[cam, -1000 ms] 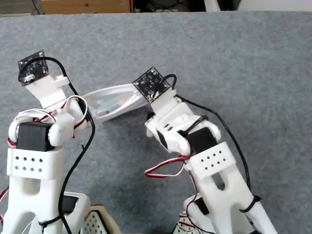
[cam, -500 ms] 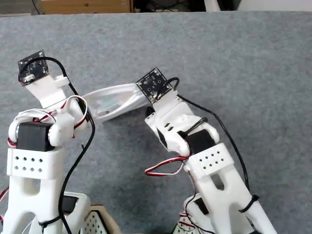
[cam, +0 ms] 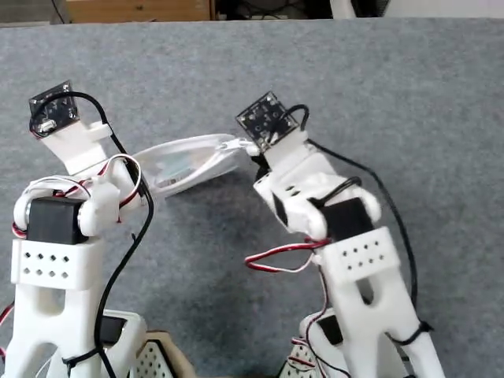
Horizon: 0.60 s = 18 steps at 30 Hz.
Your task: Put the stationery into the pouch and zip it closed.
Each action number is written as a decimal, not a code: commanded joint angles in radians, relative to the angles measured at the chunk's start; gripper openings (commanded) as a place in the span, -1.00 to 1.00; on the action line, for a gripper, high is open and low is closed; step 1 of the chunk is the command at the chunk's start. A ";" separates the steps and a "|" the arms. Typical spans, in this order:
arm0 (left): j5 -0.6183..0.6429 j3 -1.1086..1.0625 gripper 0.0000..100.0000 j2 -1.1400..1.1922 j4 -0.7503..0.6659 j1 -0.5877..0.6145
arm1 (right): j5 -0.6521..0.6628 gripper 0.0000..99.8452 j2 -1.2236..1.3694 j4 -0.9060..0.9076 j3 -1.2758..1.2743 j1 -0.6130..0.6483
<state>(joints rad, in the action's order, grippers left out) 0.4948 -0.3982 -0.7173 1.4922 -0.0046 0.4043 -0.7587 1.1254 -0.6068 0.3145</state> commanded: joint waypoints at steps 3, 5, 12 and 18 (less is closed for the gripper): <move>0.006 -0.013 -0.94 0.014 -0.017 0.001 | 0.006 -0.98 -0.018 0.186 0.289 -0.009; 0.005 -0.013 -0.94 0.014 -0.017 0.001 | 0.005 -0.98 -0.018 0.238 0.364 -0.009; 0.003 -0.007 -0.94 0.014 -0.017 0.002 | 0.009 -0.98 -0.018 0.393 0.608 -0.009; 0.003 -0.007 -0.94 0.014 -0.015 0.002 | 0.009 -0.98 -0.018 0.489 0.779 -0.009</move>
<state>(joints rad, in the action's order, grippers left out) 0.4948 -0.3982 -0.7173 1.4922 -0.0046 0.4058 -0.7603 1.5812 0.0713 0.3145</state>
